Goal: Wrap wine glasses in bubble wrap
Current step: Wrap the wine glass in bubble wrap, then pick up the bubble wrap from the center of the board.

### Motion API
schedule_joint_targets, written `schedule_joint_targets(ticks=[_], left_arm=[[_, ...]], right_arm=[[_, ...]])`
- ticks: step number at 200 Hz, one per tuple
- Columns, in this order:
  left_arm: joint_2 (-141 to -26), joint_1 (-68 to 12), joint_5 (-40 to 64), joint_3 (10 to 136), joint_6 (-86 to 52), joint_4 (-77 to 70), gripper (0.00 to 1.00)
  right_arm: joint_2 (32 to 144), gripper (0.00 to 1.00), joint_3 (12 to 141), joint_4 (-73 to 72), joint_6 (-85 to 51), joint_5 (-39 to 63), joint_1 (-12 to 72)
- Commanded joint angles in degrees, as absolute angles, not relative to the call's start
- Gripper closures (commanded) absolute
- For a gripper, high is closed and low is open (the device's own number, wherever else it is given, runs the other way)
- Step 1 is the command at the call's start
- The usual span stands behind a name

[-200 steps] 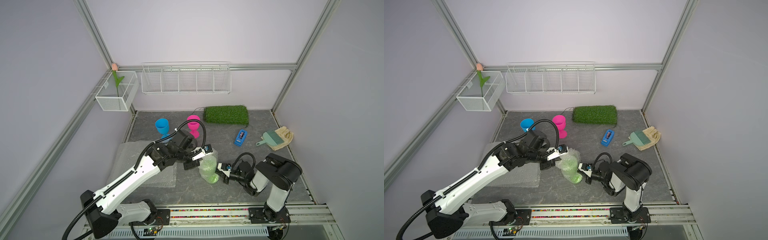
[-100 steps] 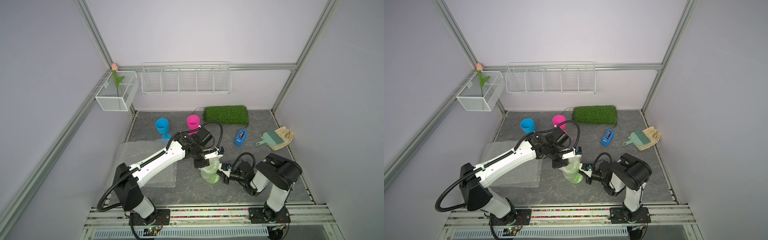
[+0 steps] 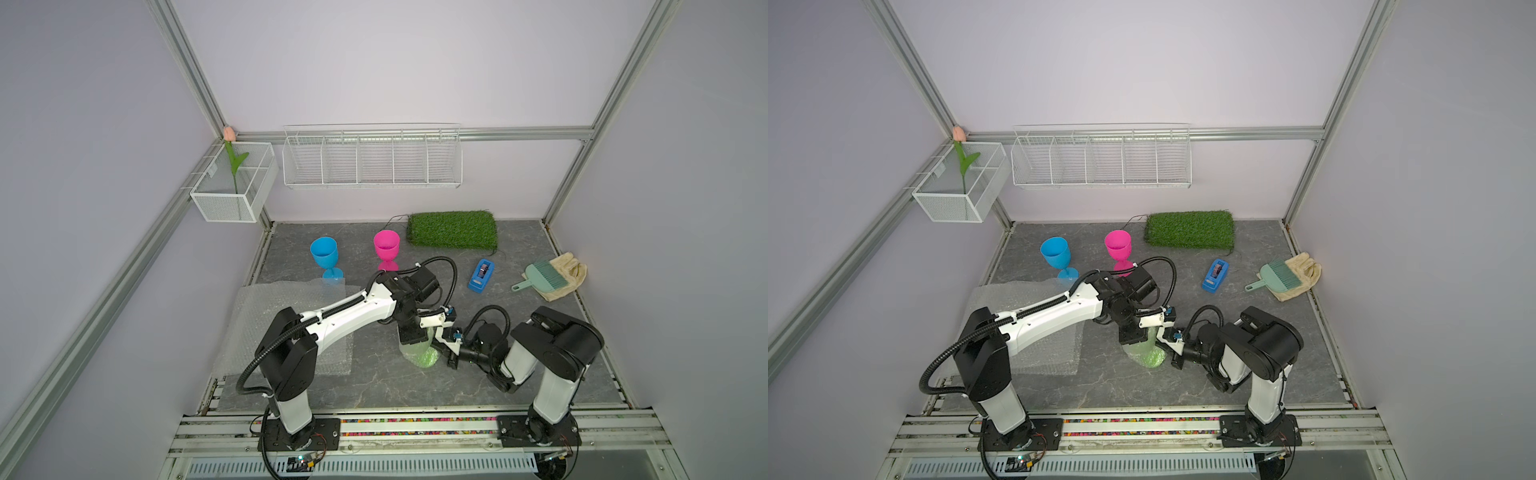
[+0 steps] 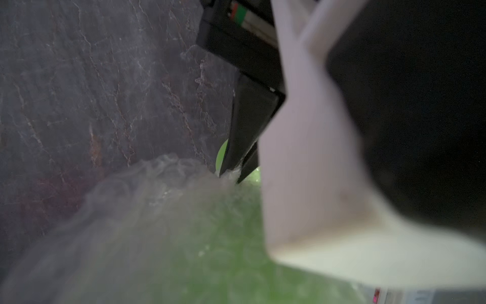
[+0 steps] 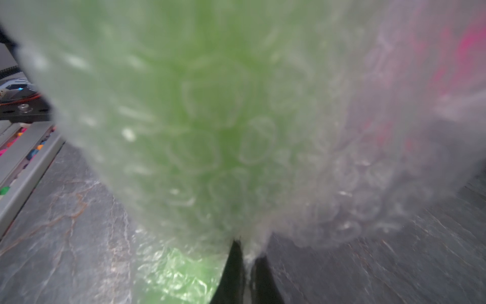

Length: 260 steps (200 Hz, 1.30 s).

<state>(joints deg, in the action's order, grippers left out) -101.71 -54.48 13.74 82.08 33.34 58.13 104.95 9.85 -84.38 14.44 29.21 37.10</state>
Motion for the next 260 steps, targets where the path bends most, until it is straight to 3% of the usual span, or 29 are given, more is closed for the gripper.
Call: schedule_joint_targets(ticks=[1, 29, 77, 129, 171, 203, 260], left_arm=[[-108.20, -55.90, 14.71, 77.99, 31.98, 62.42, 1.00], [-105.82, -55.99, 13.03, 79.54, 30.38, 63.06, 1.00], [-99.04, -55.92, 8.42, 86.87, 28.19, 65.97, 0.76], [-94.38, -55.96, 5.17, 92.05, 23.98, 68.80, 0.68], [-91.21, -55.55, -3.16, 91.28, 8.81, 65.99, 0.68], [-90.59, -55.22, -12.58, 92.07, -14.01, 66.17, 0.69], [-91.82, -54.62, -3.55, 87.06, -38.72, 65.56, 0.67]], right_arm=[[106.00, 0.93, 9.10, -82.11, 15.16, 27.42, 36.72], [106.04, 0.93, 9.15, -82.21, 15.07, 27.42, 36.64], [106.18, 0.93, 9.23, -82.17, 15.03, 27.41, 36.58], [106.35, 0.93, 9.31, -82.11, 14.94, 27.37, 36.64], [106.43, 0.93, 9.40, -82.11, 14.94, 27.33, 36.58], [106.52, 0.93, 9.49, -82.05, 14.79, 27.16, 36.58], [106.88, 0.93, 9.76, -82.10, 14.59, 27.15, 36.62]])
